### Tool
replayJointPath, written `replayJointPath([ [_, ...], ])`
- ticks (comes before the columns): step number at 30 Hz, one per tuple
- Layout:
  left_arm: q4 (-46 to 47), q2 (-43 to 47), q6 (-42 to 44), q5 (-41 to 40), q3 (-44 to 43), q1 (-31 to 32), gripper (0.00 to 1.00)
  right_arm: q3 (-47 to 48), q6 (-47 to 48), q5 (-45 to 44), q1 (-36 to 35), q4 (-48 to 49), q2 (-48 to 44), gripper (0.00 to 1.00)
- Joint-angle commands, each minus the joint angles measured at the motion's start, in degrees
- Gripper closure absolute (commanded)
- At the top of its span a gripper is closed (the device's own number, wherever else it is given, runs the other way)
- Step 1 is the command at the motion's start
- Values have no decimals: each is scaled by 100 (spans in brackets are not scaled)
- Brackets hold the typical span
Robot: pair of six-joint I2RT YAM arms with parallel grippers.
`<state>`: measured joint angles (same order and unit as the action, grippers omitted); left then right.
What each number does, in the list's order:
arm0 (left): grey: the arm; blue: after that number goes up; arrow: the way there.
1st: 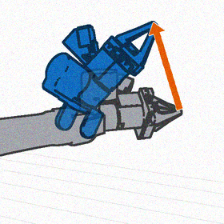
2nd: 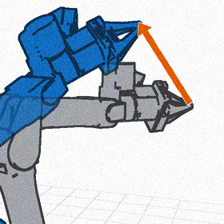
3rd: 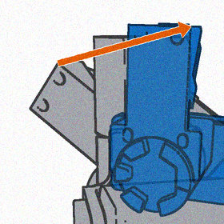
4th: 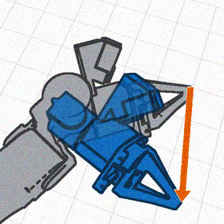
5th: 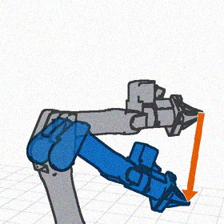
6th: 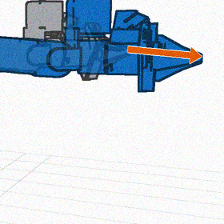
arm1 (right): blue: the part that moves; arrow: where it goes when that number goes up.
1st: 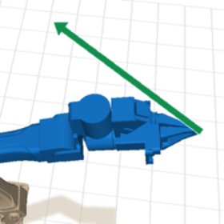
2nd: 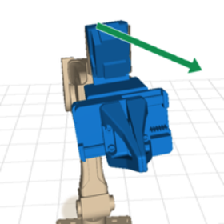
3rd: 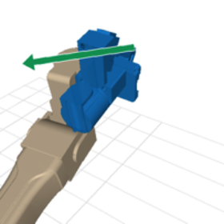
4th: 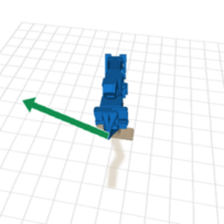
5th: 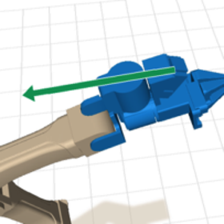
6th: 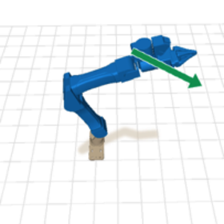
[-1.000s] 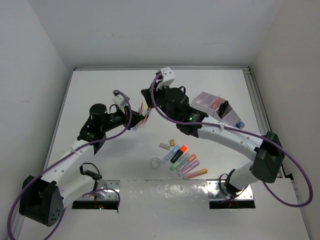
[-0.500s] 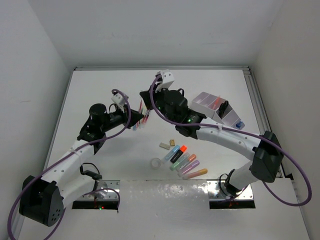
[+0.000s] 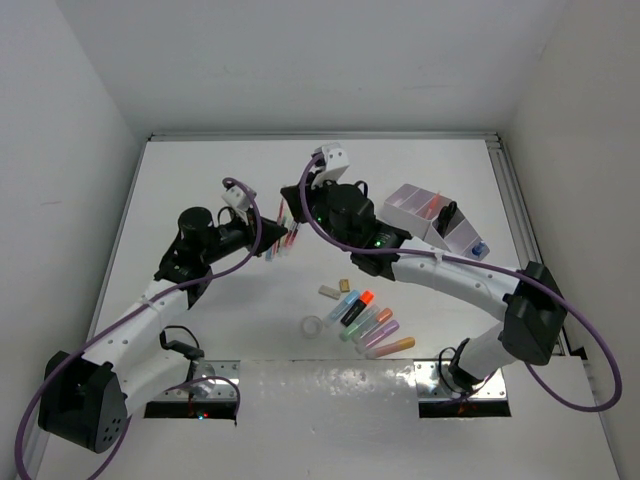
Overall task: Sort the stationery into containers
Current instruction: Close the pen cap on the pen.
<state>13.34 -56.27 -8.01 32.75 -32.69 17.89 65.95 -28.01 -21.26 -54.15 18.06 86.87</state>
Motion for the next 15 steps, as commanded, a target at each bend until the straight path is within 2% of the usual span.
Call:
replayJointPath([
  [1, 423, 37, -51, -23, -256, -5, 100, -144, -117, -72, -43, 460, -91, 100],
  [15, 748, -24, -8, -111, -264, 13, 100, -241, -293, 78, -43, 716, 172, 100],
])
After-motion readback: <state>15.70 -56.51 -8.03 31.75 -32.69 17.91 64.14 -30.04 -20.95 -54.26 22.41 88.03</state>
